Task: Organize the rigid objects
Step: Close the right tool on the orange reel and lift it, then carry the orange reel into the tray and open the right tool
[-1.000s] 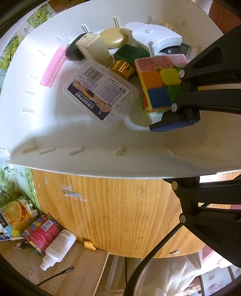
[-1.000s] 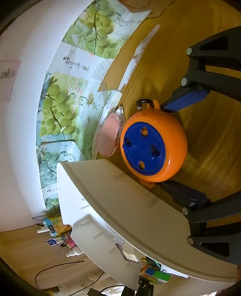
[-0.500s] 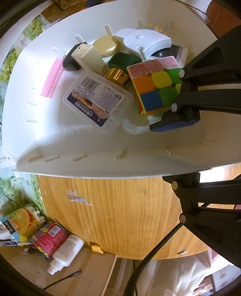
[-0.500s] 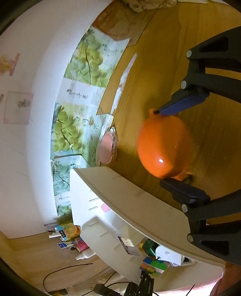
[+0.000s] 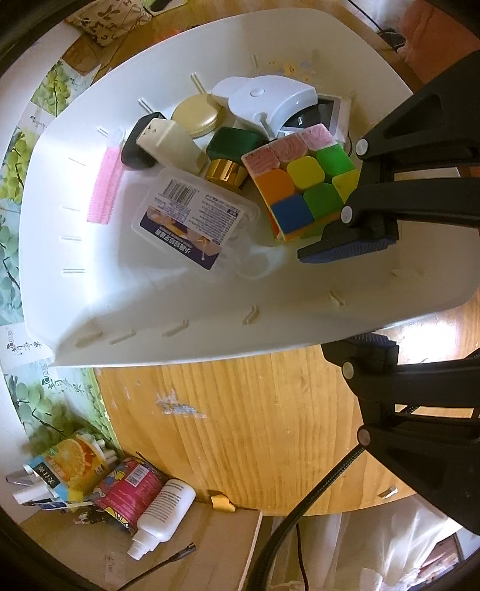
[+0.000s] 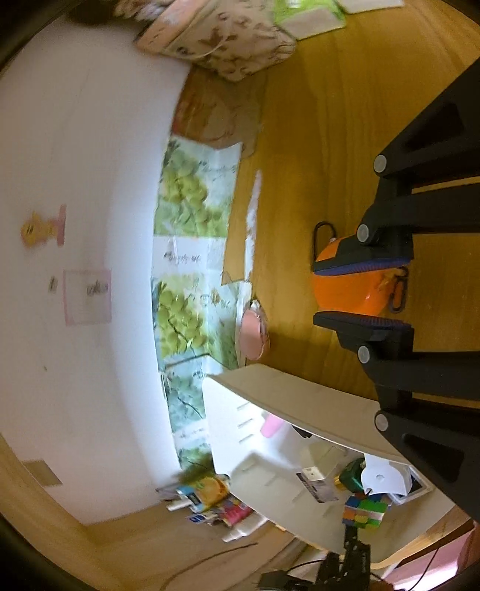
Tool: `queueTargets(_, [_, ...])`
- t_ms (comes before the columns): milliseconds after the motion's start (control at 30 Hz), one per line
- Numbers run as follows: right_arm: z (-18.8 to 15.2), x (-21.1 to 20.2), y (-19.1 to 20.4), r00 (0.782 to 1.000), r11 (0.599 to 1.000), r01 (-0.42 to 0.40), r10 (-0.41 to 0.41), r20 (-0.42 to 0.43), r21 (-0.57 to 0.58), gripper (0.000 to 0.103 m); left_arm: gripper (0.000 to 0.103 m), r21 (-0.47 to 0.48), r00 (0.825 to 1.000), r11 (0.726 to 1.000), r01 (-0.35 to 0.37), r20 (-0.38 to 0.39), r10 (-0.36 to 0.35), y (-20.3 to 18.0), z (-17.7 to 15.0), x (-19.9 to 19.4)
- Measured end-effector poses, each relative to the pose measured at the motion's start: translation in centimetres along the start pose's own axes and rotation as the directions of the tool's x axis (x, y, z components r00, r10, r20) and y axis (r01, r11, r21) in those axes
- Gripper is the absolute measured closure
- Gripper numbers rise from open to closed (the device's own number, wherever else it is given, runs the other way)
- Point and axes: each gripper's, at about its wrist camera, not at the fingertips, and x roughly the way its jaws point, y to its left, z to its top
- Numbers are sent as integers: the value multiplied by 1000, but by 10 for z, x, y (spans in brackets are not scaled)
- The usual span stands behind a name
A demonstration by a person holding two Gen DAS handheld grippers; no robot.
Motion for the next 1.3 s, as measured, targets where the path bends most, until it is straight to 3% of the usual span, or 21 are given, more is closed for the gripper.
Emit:
queueTargets(267, [-20, 6, -7, 998, 997, 13, -8, -70, 75, 78, 67, -13, 1000, 1000, 0, -4, 0, 1, 1, 0])
queueTargets(333, [-22, 10, -11, 997, 995, 12, -4, -81, 103, 66, 67, -23, 1000, 1000, -2, -4, 2, 2, 1, 0])
queueTargets(400, [-24, 14, -15, 997, 991, 19, -8, -82, 133, 42, 67, -32, 1000, 999, -4, -4, 4, 3, 1, 0])
queueTargets(433, [-24, 15, -16, 999, 990, 19, -13, -42, 139, 38, 67, -39, 1000, 999, -6, -5, 5, 3, 1, 0])
queueTargets(600, [-22, 30, -17, 998, 988, 5, 5, -62, 154, 23, 67, -80, 1000, 997, -19, -12, 18, 4, 2, 0])
queueTargets(800, [-22, 59, -14, 992, 991, 6, 11, -123, 137, 22, 66, -132, 999, 990, -43, -20, 41, 4, 3, 1])
queueTargets(1300, [-25, 94, -16, 990, 994, 2, 13, -137, 108, 22, 67, -219, 995, 971, -96, -40, 89, 6, -2, 1])
